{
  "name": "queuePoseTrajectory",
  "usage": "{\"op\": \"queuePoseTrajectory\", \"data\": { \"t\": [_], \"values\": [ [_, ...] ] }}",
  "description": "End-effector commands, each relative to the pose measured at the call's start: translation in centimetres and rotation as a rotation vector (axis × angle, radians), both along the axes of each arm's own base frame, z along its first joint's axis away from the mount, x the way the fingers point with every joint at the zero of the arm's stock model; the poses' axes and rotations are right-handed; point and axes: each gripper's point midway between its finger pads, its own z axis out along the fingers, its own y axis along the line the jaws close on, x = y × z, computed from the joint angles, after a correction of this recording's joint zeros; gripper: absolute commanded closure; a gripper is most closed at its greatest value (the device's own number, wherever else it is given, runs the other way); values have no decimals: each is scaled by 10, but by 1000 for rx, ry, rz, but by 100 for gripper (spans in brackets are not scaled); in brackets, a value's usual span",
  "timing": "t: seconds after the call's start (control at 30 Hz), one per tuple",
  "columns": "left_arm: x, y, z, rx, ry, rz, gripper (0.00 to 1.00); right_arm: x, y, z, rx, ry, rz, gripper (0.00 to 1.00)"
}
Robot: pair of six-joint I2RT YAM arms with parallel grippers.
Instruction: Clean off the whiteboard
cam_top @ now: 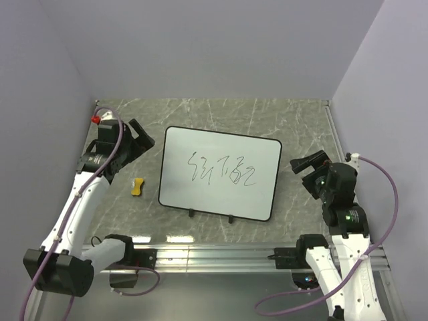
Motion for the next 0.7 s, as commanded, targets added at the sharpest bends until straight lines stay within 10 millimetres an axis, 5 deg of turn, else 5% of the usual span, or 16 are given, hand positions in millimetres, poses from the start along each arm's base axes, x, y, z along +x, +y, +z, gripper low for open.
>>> {"op": "queuePoseTrajectory", "data": {
  "t": [0.0, 0.17, 0.33, 0.67],
  "values": [
    [2, 12, 3, 93, 19, 8, 1, -6, 3, 16, -22, -39, 39, 1],
    [2, 24, -7, 161, 53, 42, 1, -15, 4, 26, -65, -53, 76, 1],
    [-3, 49, -50, 273, 234, 90, 1, -30, 24, 39, -68, -73, 220, 4],
    [-4, 72, -116, 339, 384, 23, 1, -67, 31, 79, -98, -145, 285, 5]
  ]
}}
